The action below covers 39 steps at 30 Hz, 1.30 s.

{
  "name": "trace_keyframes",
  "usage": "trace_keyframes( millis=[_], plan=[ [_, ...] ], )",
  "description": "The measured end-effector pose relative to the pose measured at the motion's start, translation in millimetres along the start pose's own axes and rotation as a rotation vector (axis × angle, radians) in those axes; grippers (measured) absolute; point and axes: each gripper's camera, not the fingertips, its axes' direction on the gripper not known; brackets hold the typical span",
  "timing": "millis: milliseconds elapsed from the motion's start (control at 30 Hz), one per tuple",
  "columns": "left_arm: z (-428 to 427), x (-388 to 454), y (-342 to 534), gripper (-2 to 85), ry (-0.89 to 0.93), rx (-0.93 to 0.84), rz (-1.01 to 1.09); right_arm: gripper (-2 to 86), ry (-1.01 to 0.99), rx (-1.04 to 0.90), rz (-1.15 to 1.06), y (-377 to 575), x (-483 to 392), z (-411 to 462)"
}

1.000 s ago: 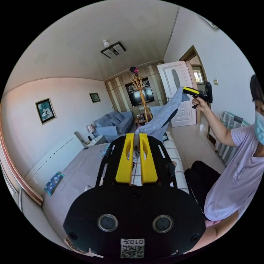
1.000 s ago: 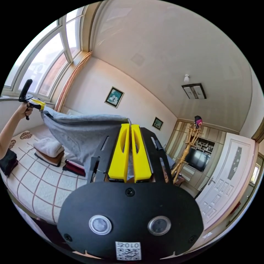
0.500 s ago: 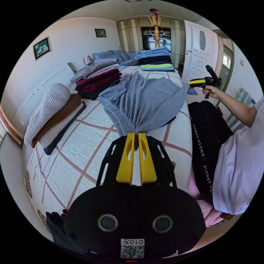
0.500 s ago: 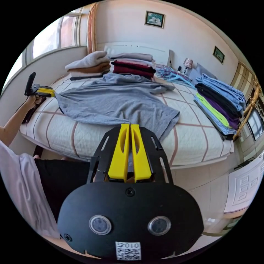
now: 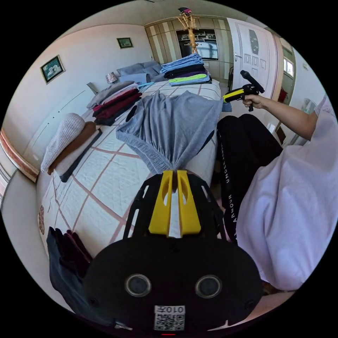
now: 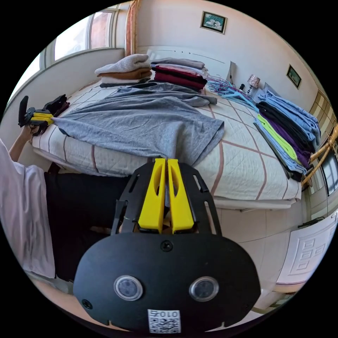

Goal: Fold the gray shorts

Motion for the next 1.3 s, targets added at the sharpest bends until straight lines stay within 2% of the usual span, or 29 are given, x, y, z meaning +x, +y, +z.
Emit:
trace_keyframes(
  millis=[133,300,367,467,533,733,967,1033,1133,1300],
  plan=[
    [25,-5,10,4.3,0.094,-0.038,0.003,1.4,-0.001,-0.063,-0.037,6,6,-1],
    [16,-30,23,8.0,0.151,0.046,-0.018,2.6,0.017,-0.096,-0.03,14,16,-15],
    [13,-53,21,9.3,0.076,0.081,-0.041,3.3,0.015,-0.087,-0.016,18,19,-24],
    [25,-98,3,10.5,-0.11,0.144,-0.071,3.5,0.047,0.061,0.094,20,26,-54],
    [44,-132,-17,11.3,-0.143,0.189,-0.065,3.6,0.078,0.157,0.13,11,21,-69],
    [139,-220,-92,12.8,0.061,0.159,0.108,3.5,0.076,0.256,0.053,-31,-10,-83],
    [240,-266,-125,8.8,0.354,-0.051,0.111,3.1,0.06,0.226,0.041,-41,-10,-73],
    [249,-276,-123,6.2,0.434,-0.059,0.061,3.1,0.049,0.221,0.051,-43,-5,-69],
    [230,-298,-112,3.0,0.495,0.028,-0.021,3.4,0.045,0.205,0.056,-47,-1,-64],
    [208,-354,-69,1.8,0.324,0.0,-0.393,3.8,0.031,0.213,0.055,-56,-2,-54]
  ],
)
